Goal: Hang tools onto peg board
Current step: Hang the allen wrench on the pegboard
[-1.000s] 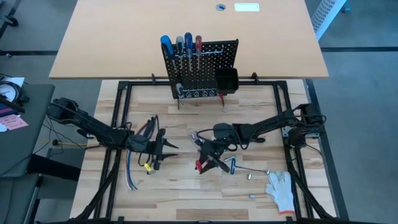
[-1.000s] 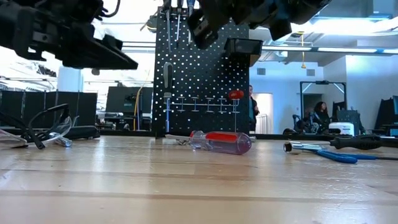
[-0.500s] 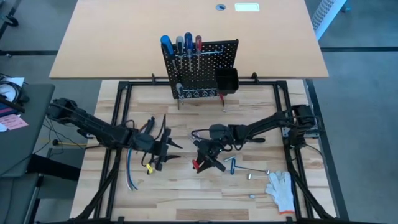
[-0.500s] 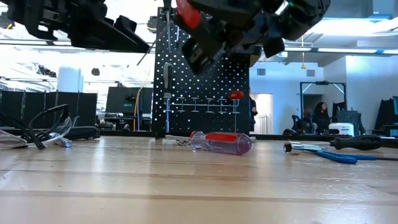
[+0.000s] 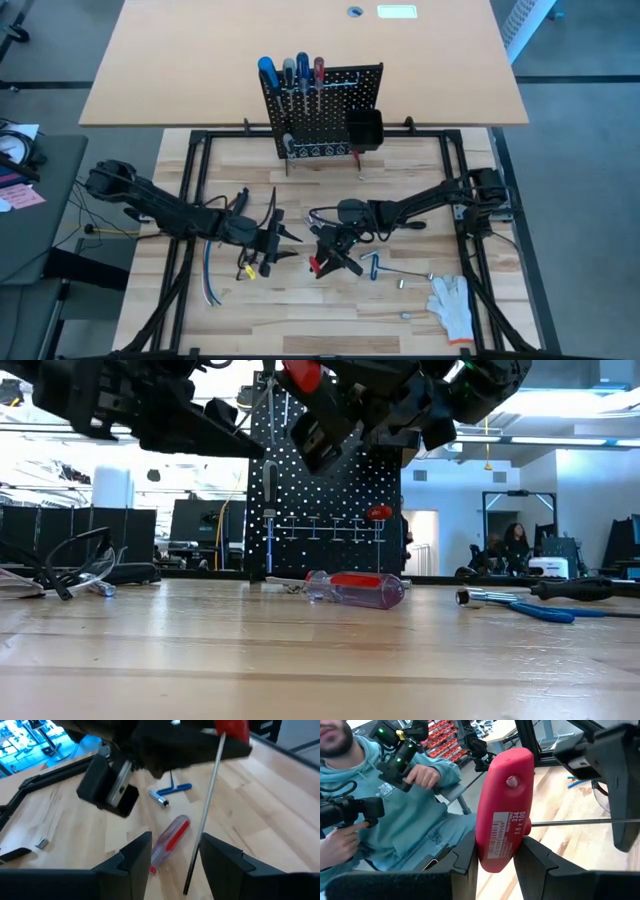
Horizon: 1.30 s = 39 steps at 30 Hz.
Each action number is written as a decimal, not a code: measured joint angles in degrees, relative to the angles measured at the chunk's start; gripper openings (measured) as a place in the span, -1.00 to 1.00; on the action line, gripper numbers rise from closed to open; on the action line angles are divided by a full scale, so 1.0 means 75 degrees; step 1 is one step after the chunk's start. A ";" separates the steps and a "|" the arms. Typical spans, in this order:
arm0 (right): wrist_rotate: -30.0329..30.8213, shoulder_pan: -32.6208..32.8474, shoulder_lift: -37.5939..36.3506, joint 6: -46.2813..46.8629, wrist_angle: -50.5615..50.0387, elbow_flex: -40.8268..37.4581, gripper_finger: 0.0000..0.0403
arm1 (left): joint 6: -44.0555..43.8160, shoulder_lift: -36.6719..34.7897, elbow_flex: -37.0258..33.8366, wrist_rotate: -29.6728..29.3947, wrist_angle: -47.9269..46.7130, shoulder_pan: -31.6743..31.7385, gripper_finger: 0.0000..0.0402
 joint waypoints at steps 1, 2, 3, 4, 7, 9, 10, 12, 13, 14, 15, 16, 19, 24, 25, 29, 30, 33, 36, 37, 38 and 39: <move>0.0007 0.0000 0.0000 0.0000 -0.0011 0.0000 -0.49 | -0.0058 -0.0003 0.0037 0.0124 -0.0003 0.0003 -0.25; 0.0014 0.0000 0.0000 0.0000 -0.0024 0.0000 -0.49 | -0.0124 0.0000 0.0078 0.0299 -0.0009 0.0006 -0.29; 0.0019 0.0000 0.0000 0.0002 -0.0036 0.0000 -0.49 | -0.0204 0.0000 0.0115 0.0495 -0.0011 0.0004 -0.34; 0.0021 0.0000 0.0000 0.0007 -0.0036 0.0000 -0.49 | -0.0277 -0.0001 0.0139 0.0674 -0.0003 0.0003 -0.39; 0.0077 0.0000 0.0000 0.0020 -0.0026 0.0000 -0.49 | -0.0489 0.0000 0.0145 0.0921 0.0003 0.0000 -0.60; 0.0155 0.0003 0.0000 0.0017 -0.0031 0.0000 -0.49 | -0.0643 0.0000 0.0145 0.0920 0.0006 0.0006 -0.76; 0.0155 0.0003 0.0000 0.0020 -0.0029 0.0000 -0.49 | -0.0696 0.0000 0.0145 0.0912 0.0019 0.0006 -0.83; 0.0132 -0.0003 0.0000 0.0032 -0.0037 0.0000 -0.49 | -0.0696 0.0062 0.0145 0.0961 0.0077 0.0003 -0.94; 0.0117 -0.0004 0.0000 0.0044 -0.0053 0.0000 -0.49 | -0.0693 0.0085 0.0145 0.0969 0.0089 0.0000 -0.96; 0.0119 -0.0010 0.0000 0.0040 -0.0052 0.0000 -0.49 | -0.0695 0.0085 0.0145 0.0975 0.0085 -0.0003 -0.96; 0.0119 -0.0018 0.0000 0.0038 -0.0049 0.0000 -0.49 | -0.0697 0.0082 0.0145 0.0974 0.0088 0.0000 -0.95; 0.0119 -0.0028 0.0000 0.0041 -0.0049 0.0000 -0.49 | -0.0697 0.0082 0.0145 0.0970 0.0100 0.0000 -0.95; 0.0119 -0.0038 0.0000 0.0038 -0.0052 0.0000 -0.49 | -0.0692 0.0080 0.0139 0.0972 0.0087 0.0000 -0.98; 0.0122 -0.0041 -0.0002 0.0027 -0.0045 0.0000 -0.49 | -0.0706 0.0079 0.0139 0.0972 0.0122 0.0000 -0.99; 0.0125 -0.0044 -0.0003 0.0026 -0.0047 0.0000 -0.48 | -0.0727 0.0082 0.0139 0.0971 0.0111 0.0000 -0.99; 0.0139 -0.0044 -0.0003 0.0020 -0.0041 0.0000 -0.39 | -0.0790 0.0082 0.0139 0.0973 0.0101 0.0000 -0.99; 0.0164 -0.0044 -0.0003 0.0017 -0.0044 0.0000 -0.36 | -0.0819 0.0082 0.0137 0.0975 0.0079 0.0000 -1.00; 0.0212 -0.0052 -0.0005 -0.0011 -0.0013 0.0000 -0.28 | -0.0861 0.0082 0.0133 0.0969 0.0067 0.0000 -1.00; 0.0245 -0.0052 -0.0009 -0.0012 -0.0008 0.0000 -0.24 | -0.0937 0.0082 0.0124 0.0962 0.0086 0.0000 -1.00; 0.0252 -0.0055 -0.0009 -0.0012 -0.0023 0.0000 -0.23 | -0.0961 0.0082 0.0093 0.0957 0.0128 0.0000 -1.00; 0.0274 -0.0059 -0.0009 -0.0012 -0.0053 0.0000 -0.23 | -0.1000 0.0082 0.0056 0.0951 0.0154 0.0000 -1.00; 0.0283 -0.0071 -0.0009 -0.0012 -0.0076 0.0000 -0.23 | -0.1054 0.0082 0.0003 0.0946 0.0215 0.0000 -1.00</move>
